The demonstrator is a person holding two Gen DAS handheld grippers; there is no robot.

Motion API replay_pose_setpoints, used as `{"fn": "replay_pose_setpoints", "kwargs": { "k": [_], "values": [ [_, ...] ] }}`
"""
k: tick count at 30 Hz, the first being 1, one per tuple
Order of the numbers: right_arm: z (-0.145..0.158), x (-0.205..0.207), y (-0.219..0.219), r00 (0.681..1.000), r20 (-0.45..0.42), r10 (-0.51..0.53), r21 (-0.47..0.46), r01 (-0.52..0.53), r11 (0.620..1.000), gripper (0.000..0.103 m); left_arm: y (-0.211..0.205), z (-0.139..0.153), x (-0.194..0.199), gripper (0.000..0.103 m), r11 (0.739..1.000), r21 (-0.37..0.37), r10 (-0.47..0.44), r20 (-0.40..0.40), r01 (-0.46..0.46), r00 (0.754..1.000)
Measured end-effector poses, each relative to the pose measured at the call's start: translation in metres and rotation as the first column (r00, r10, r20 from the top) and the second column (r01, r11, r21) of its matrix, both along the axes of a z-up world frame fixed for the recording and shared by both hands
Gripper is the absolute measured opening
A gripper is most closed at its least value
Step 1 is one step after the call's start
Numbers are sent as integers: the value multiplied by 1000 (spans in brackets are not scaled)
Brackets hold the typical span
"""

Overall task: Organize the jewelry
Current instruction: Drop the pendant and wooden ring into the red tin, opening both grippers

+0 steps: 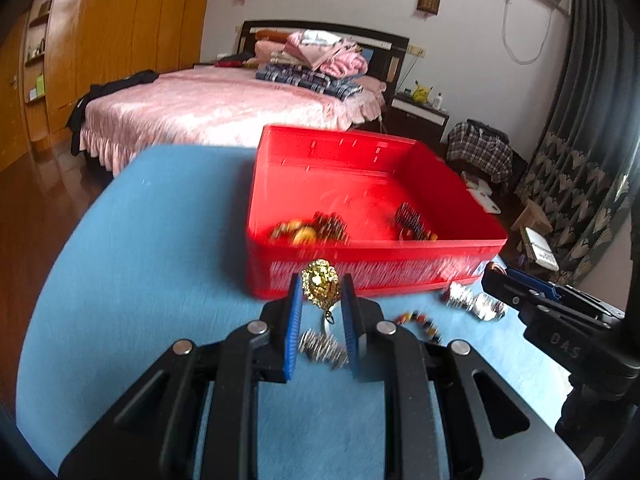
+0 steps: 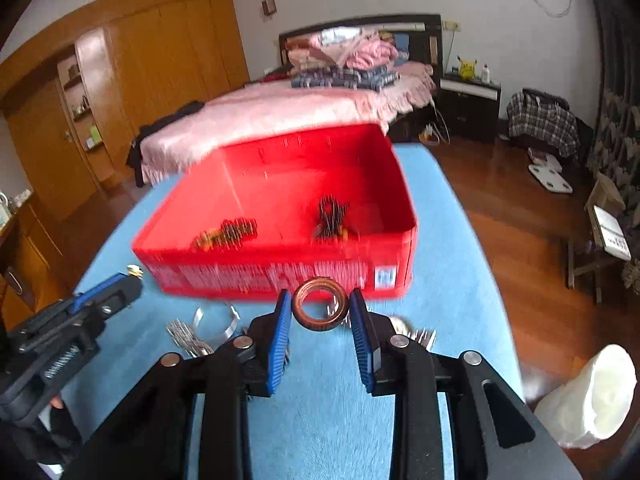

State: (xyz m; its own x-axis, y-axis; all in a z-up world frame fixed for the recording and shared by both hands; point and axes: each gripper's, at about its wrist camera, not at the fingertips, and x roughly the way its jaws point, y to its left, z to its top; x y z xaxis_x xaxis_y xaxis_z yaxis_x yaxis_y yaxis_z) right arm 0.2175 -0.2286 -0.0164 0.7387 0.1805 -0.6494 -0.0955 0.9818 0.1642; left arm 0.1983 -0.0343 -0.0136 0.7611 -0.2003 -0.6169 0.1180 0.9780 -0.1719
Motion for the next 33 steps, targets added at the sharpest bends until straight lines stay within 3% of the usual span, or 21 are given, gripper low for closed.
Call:
{"fn": "replay_pose_setpoints", "kwargs": {
  "k": [11, 23, 25, 26, 29, 33],
  "values": [
    [32, 40, 1, 996, 88, -4, 9, 3, 1000, 29, -19, 24, 45, 18, 1000, -8, -23, 65, 23, 998],
    [23, 94, 0, 996, 91, 6, 3, -7, 1000, 30, -28, 17, 107, 19, 999, -7, -46, 44, 46, 998],
    [19, 97, 1, 996, 85, 15, -5, -15, 1000, 39, -26, 13, 110, 22, 999, -14, -43, 28, 43, 999],
    [17, 98, 1, 996, 82, 17, -9, -17, 1000, 42, -24, 10, 111, 32, 999, -19, -40, 18, 40, 999],
    [16, 94, -1, 996, 90, 11, -12, -10, 1000, 47, -18, 9, 108, 40, 999, -11, -30, 21, 30, 999],
    [19, 84, -5, 993, 113, -15, -21, 17, 1000, 72, -6, 13, 96, 57, 1000, 0, -6, 36, 6, 999]
  ]
}}
